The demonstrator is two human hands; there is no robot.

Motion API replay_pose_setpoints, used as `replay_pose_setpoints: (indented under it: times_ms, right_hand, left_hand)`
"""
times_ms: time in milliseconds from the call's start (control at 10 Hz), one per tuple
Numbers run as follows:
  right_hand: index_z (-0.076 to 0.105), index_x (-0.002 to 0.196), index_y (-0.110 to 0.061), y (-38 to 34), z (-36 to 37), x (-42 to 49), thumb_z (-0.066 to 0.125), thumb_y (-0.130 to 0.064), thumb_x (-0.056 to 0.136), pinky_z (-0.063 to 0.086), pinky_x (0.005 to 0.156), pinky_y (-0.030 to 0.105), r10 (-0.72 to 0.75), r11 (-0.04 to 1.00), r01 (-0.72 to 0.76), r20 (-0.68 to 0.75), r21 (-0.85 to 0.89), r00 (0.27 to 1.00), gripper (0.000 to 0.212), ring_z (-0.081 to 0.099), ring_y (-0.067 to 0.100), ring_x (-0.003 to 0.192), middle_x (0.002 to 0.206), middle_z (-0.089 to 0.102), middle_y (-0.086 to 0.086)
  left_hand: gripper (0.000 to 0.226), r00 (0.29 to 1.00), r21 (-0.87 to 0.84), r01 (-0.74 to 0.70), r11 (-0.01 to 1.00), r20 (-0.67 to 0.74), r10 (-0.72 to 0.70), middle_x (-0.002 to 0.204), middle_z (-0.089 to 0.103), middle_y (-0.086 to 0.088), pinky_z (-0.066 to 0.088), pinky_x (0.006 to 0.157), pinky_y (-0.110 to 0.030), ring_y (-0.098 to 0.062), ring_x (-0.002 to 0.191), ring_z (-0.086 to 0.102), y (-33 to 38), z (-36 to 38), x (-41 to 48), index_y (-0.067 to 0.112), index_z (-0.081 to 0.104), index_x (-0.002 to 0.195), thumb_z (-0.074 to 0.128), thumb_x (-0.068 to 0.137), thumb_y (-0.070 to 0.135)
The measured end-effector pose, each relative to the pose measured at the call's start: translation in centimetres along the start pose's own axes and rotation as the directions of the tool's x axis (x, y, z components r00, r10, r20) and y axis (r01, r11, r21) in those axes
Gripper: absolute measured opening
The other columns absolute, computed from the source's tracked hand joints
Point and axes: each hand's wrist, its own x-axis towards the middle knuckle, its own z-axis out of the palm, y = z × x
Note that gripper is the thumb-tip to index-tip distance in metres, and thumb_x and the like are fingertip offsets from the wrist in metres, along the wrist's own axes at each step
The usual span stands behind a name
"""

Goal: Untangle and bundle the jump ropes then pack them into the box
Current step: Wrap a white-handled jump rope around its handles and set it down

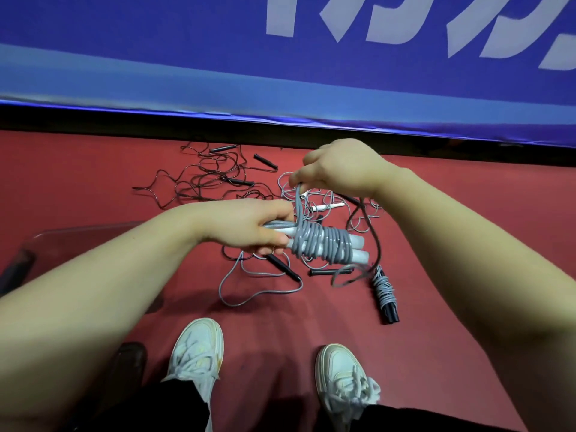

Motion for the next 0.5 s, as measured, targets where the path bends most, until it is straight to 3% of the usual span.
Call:
replay_pose_setpoints:
  times_ms: [100, 200, 300, 400, 500]
  right_hand:
    - [0.064, 0.12, -0.025, 0.4, 2.3, -1.0, 0.042, -0.047, 0.093, 0.039, 0.064, 0.03, 0.092, 0.996, -0.093, 0.02, 0.019, 0.996, 0.042, 0.064, 0.031, 0.093, 0.106, 0.066, 0.006]
    - [0.062, 0.122, -0.022, -0.4, 4.2, -1.7, 0.046, -0.039, 0.093, 0.048, 0.08, 0.031, 0.129, 0.986, -0.142, 0.13, 0.093, 0.983, 0.037, 0.061, 0.023, 0.101, 0.112, 0.066, -0.001]
    - [0.061, 0.095, -0.013, 0.0, 6.8, -1.0, 0.05, -0.014, 0.082, 0.048, 0.07, 0.017, 0.542, 0.627, -0.387, -0.022, 0.676, 0.84, 0.017, 0.058, 0.009, 0.069, 0.075, 0.066, -0.006]
    - [0.057, 0.095, -0.003, -2.0, 6.0, -0.8, 0.042, -0.011, 0.096, 0.037, 0.063, 0.026, 0.416, 0.851, -0.432, 0.12, 0.3, 0.902, 0.017, 0.049, 0.02, 0.067, 0.072, 0.054, 0.007]
    - [0.057, 0.112, -0.005, -4.4, 5.0, -0.1, 0.041, -0.023, 0.1, 0.033, 0.07, 0.025, 0.379, 0.842, -0.362, 0.04, 0.399, 0.925, 0.027, 0.056, 0.025, 0.086, 0.095, 0.062, 0.01]
  left_hand:
    - [0.007, 0.999, -0.102, -0.023, 0.995, -0.036, 0.019, 0.059, 0.061, 0.01, 0.036, 0.048, -0.018, -0.004, 0.049, 0.047, 0.4, -0.3, -0.5, 0.009, 0.045, 0.092, 0.051, 0.097, 0.008]
    - [0.008, 0.997, -0.254, -0.049, 0.966, -0.064, 0.033, 0.056, 0.061, 0.009, 0.036, 0.046, -0.014, -0.001, 0.048, 0.046, 0.7, -0.5, -1.0, 0.009, 0.043, 0.092, 0.047, 0.097, 0.004]
    - [0.012, 0.984, -0.421, -0.123, 0.899, -0.167, 0.056, 0.067, 0.064, 0.003, 0.035, 0.044, -0.014, -0.006, 0.053, 0.047, 0.7, -0.8, -1.3, 0.01, 0.044, 0.091, 0.054, 0.094, 0.005]
    - [0.012, 0.931, -0.527, -0.241, 0.815, -0.362, 0.041, 0.072, 0.062, -0.004, 0.03, 0.04, -0.013, -0.008, 0.052, 0.045, 1.0, -1.5, -1.2, 0.011, 0.043, 0.09, 0.051, 0.095, 0.003]
    - [0.021, 0.816, -0.498, -0.302, 0.813, -0.576, -0.05, 0.078, 0.061, -0.011, 0.033, 0.04, -0.014, -0.006, 0.05, 0.047, 1.1, -2.6, -0.7, 0.016, 0.036, 0.103, 0.045, 0.096, -0.002]
